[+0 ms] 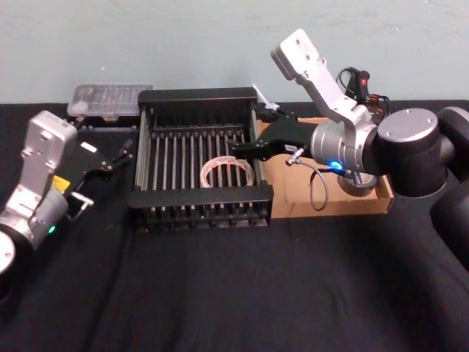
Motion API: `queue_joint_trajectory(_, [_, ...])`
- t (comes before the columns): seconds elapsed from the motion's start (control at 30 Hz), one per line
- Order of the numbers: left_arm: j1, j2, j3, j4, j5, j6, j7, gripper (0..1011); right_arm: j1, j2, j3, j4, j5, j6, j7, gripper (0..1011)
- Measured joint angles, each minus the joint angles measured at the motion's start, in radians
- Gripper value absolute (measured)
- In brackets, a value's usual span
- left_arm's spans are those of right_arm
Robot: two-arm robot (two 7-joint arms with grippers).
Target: Pick up the white tape and place it into the black box , Pick up the silver tape and place it into the brown box.
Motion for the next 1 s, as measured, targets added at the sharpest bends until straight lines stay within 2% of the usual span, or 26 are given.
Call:
queue_joint_trajectory(0.23, [0.0, 0.0, 0.0, 0.0, 0.0, 0.0, 0.0, 1001, 0.0, 0.0, 0.0, 0.0, 0.0, 0.0, 0.0, 1002])
queue_joint_trajectory(0.33, [0.0, 0.0, 0.0, 0.0, 0.0, 0.0, 0.0, 1001, -0.016, 0.003, 0.01, -0.018, -0.013, -0.012, -0.024, 1002])
queue_joint_trajectory(0.67, [0.0, 0.0, 0.0, 0.0, 0.0, 0.0, 0.0, 1001, -0.139, 0.025, 0.101, -0.106, -0.076, -0.146, -0.177, 1002])
queue_joint_trajectory(0.77, [0.0, 0.0, 0.0, 0.0, 0.0, 0.0, 0.0, 1001, -0.191, 0.036, 0.134, -0.129, -0.096, -0.205, -0.224, 1002])
queue_joint_trajectory(1.0, [0.0, 0.0, 0.0, 0.0, 0.0, 0.0, 0.0, 1001, -0.265, 0.053, 0.177, -0.153, -0.122, -0.287, -0.273, 1002])
